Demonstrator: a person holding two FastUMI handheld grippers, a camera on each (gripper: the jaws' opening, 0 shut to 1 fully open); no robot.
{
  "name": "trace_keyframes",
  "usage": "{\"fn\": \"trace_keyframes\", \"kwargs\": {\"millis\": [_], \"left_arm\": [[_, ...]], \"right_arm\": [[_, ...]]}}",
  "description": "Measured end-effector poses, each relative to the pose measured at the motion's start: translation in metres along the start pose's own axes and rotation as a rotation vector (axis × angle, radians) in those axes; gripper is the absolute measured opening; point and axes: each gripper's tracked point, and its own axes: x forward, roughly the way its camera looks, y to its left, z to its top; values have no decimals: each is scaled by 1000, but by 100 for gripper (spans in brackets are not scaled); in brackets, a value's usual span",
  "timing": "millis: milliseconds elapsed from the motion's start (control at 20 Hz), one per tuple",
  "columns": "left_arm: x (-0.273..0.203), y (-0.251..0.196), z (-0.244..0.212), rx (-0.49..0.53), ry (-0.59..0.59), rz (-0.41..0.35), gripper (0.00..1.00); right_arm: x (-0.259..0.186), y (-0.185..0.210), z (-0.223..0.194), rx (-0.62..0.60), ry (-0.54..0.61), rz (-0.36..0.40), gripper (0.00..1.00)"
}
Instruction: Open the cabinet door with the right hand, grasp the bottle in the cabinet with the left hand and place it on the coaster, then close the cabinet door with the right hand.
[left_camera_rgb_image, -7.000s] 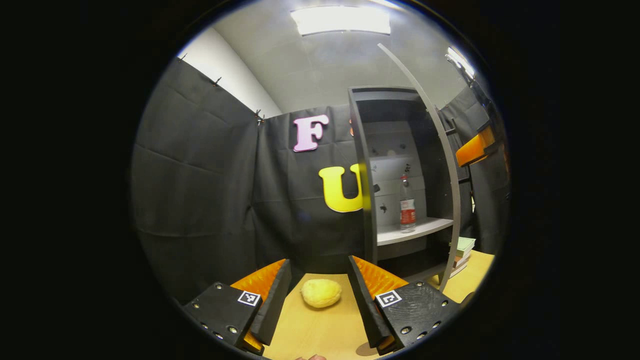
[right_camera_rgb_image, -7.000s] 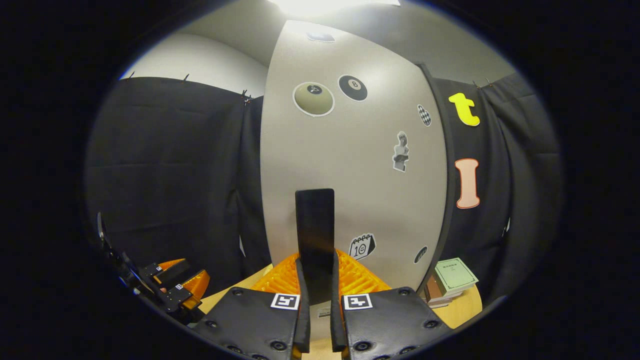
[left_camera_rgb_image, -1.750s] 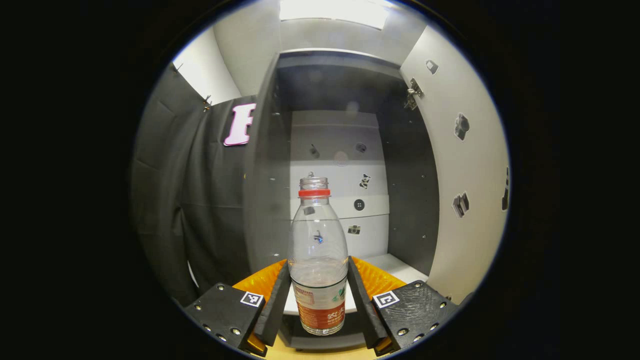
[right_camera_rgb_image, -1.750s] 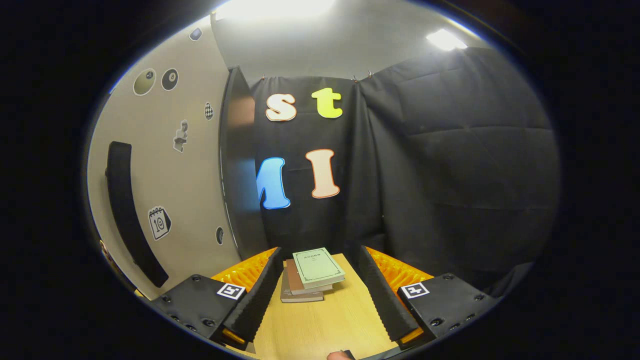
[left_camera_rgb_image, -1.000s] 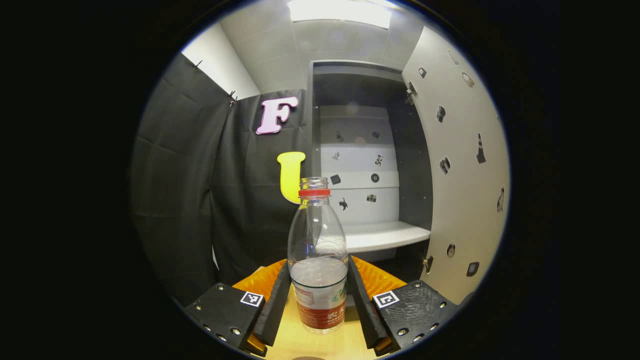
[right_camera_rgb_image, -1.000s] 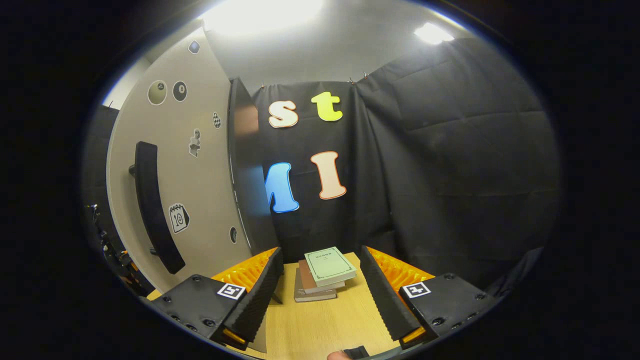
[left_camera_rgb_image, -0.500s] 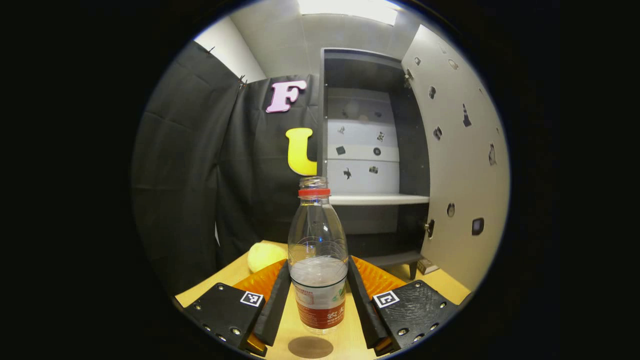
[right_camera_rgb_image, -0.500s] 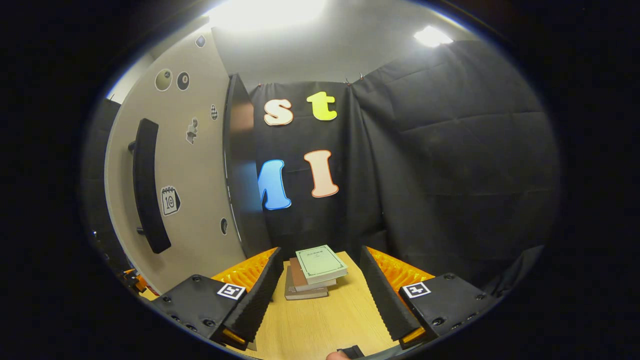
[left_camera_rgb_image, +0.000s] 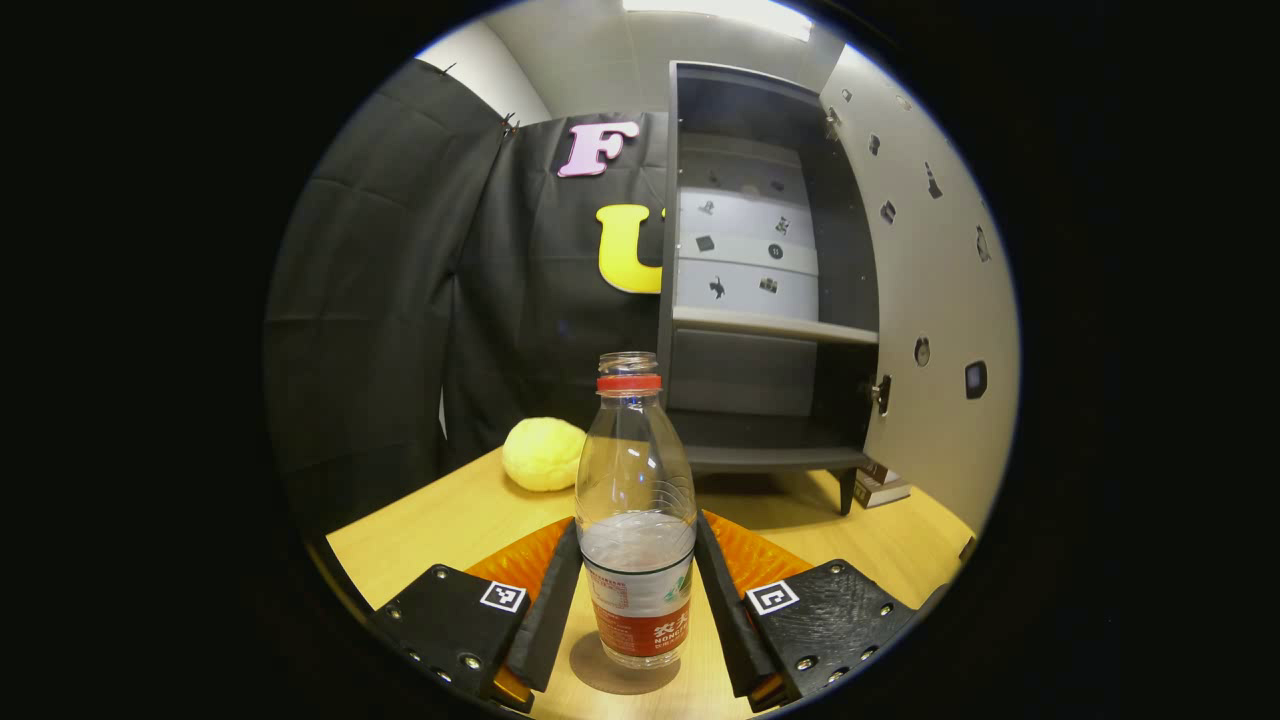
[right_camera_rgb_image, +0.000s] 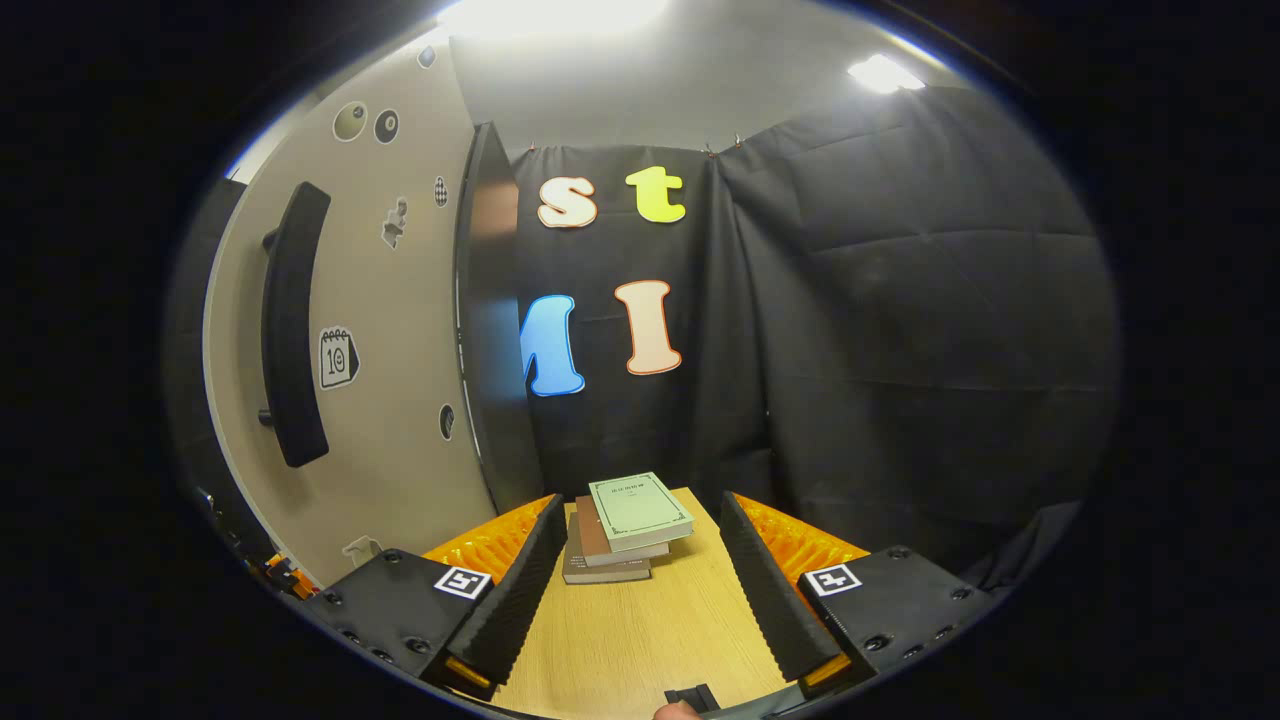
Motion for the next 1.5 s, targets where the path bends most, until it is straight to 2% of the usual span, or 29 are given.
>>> {"fn": "trace_keyframes", "kwargs": {"millis": [250, 400, 800, 1150, 1500], "left_arm": [[2, 1, -19, 42, 0, 24, 63], [0, 2, -30, 28, 17, 41, 62], [-10, -1, -19, 52, 28, 87, 65], [-26, -6, 36, 84, -35, 109, 65], [-58, -13, 136, 110, -123, 152, 65]], "right_arm": [[4, 4, -6, -30, 20, 11, 98], [6, 7, -4, -33, 20, 16, 98], [11, 15, 4, -22, 5, 52, 98], [11, 14, 18, 30, -22, 90, 98], [15, 21, 46, 57, -54, 165, 98]]}}
